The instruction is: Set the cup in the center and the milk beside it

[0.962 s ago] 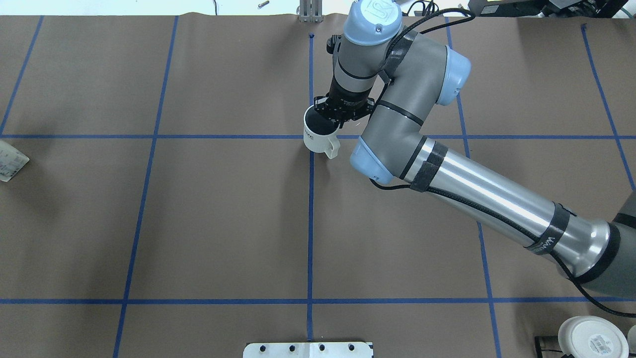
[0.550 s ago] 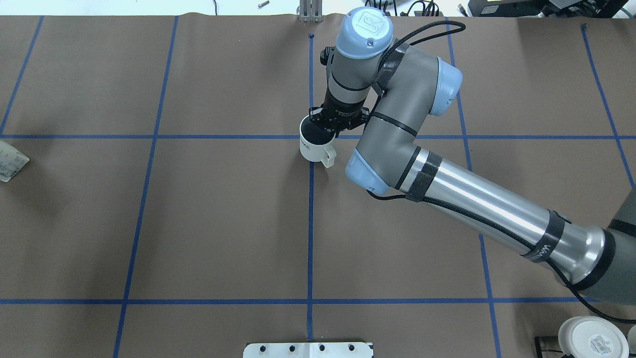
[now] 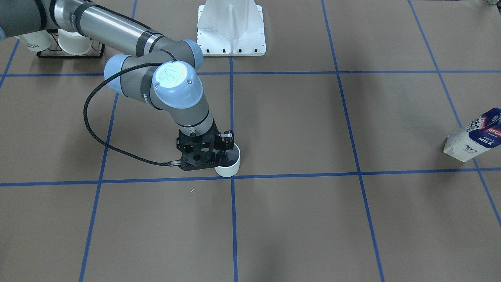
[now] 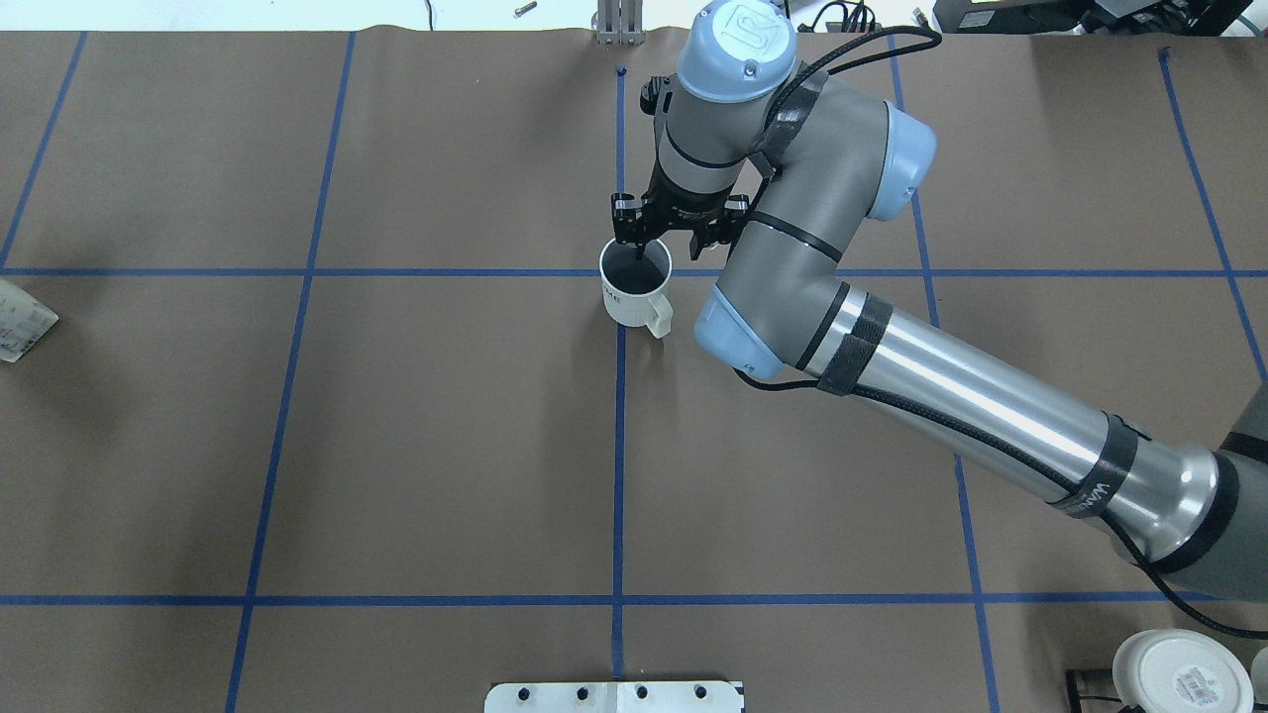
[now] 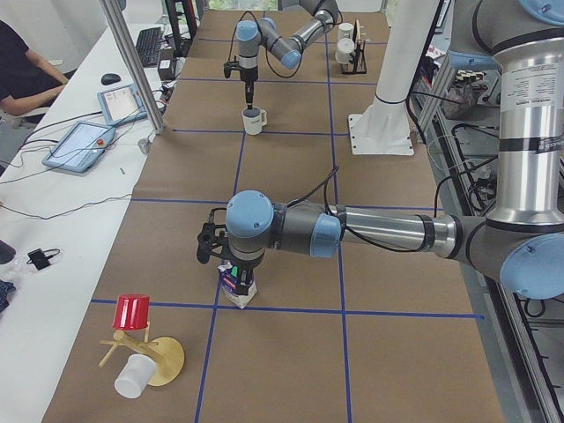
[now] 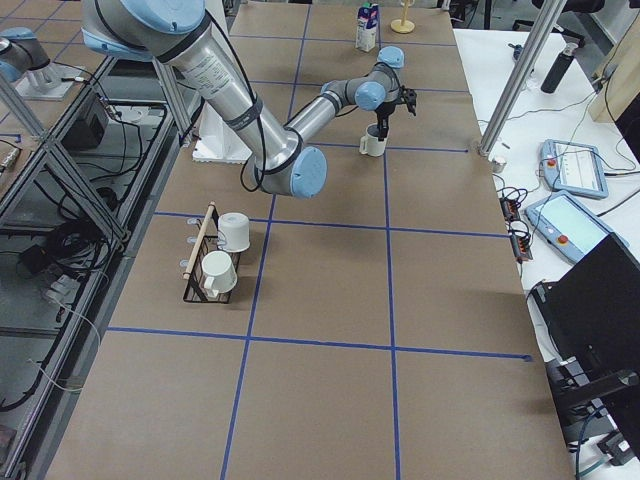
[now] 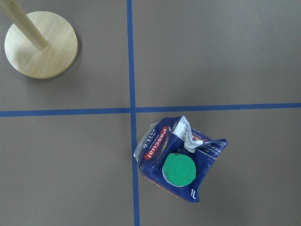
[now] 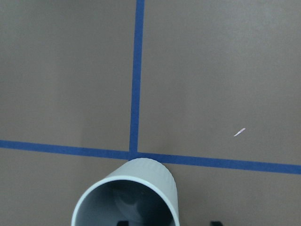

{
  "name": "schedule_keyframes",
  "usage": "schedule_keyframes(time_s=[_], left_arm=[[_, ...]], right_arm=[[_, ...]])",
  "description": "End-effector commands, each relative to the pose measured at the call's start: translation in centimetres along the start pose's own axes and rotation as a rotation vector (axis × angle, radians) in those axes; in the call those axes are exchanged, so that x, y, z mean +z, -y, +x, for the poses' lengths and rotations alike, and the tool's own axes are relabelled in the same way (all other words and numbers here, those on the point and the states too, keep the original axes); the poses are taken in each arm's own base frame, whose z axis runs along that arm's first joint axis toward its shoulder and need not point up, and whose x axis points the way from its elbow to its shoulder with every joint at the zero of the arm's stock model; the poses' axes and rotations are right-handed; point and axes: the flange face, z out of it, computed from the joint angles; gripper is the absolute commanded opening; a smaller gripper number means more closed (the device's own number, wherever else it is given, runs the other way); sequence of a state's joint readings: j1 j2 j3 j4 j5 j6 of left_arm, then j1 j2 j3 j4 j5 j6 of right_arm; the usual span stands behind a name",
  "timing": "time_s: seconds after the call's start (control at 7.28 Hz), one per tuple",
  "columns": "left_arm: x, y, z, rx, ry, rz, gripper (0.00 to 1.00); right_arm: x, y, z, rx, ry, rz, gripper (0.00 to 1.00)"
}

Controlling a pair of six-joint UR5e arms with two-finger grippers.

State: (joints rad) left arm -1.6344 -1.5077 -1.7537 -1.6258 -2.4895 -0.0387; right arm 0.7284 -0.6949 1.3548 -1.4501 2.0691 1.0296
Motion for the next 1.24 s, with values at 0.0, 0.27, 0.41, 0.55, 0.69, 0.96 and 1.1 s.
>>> schedule_keyframes(time_s=[0.0,0.27,0.41,0.55,0.69,0.96,1.1], left_arm=[[-1.7,2.9,2.3,0.044,0.009,0.034,0.98],[-0.7,4.1,3.5,0.222,0.113,0.023,0.98],[0.7,4.5,4.0,0.316,0.178,-0.004,0.98],[2.4,4.8,5.1,0.401,0.194,-0.024,0.98],[3.8,4.9,6.0,0.423,0.184,-0.039,0.98],[5.7,4.5,6.2,0.441,0.167,-0.075,0.98],[6.4,4.4,6.6,0.447,0.163,-0.088,0.98]], right_arm=[[-3.1,2.3,4.2,0.041,0.012,0.025,1.00],[-5.0,3.4,10.6,0.106,-0.021,0.051,1.00],[-7.2,2.9,13.5,0.106,-0.063,0.035,1.00],[-9.4,2.4,15.0,0.057,-0.106,0.016,1.00],[-10.3,2.4,15.4,0.057,-0.122,0.007,1.00],[-10.2,2.3,15.8,0.062,-0.124,0.003,1.00],[-10.1,2.2,16.0,0.063,-0.125,0.002,1.00]])
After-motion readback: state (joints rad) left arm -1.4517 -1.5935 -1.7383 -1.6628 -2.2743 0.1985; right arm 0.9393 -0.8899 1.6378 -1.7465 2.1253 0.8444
